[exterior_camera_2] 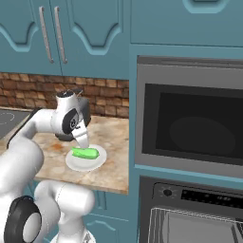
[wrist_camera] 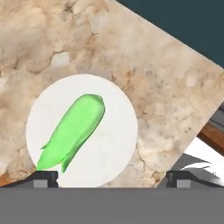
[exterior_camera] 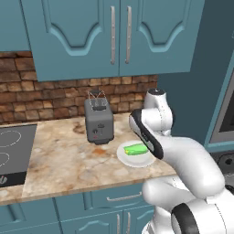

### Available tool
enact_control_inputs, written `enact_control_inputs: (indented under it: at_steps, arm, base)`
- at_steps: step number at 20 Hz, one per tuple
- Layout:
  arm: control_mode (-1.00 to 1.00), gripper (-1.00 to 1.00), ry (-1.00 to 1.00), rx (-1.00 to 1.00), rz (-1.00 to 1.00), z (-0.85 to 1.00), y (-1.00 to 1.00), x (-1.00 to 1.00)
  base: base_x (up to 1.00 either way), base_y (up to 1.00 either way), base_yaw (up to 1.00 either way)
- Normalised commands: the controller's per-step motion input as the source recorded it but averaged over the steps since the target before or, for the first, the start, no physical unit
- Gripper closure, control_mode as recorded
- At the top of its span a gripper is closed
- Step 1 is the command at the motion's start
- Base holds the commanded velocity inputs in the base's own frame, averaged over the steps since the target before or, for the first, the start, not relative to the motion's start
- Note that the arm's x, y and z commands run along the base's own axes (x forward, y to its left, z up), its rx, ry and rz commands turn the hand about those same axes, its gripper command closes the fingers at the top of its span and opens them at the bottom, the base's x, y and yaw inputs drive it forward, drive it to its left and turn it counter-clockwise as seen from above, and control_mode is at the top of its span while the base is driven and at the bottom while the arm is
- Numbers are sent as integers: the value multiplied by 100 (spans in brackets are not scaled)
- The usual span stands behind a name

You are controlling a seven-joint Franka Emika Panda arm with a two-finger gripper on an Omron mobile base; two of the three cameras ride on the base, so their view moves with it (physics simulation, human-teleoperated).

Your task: Place the corn on the rack of the oven.

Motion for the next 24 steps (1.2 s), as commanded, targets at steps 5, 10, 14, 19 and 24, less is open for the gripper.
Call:
enact_control_inputs:
  at_steps: [5,10,14,19,24]
  arm:
    - [-100,-100,1,20,-19,-49,24,45]
    - [-100,-100,6,0,-16,-34,17,46]
    - [-100,-100,4,0,-18,-34,-6,27]
    - [-100,-100,7,0,-7,-52,-11,9]
    - [-100,-100,3,0,-3,-64,-8,0]
  base:
    - [0,0,0]
    - [0,0,0]
    - [0,0,0]
    - [0,0,0]
    - [0,0,0]
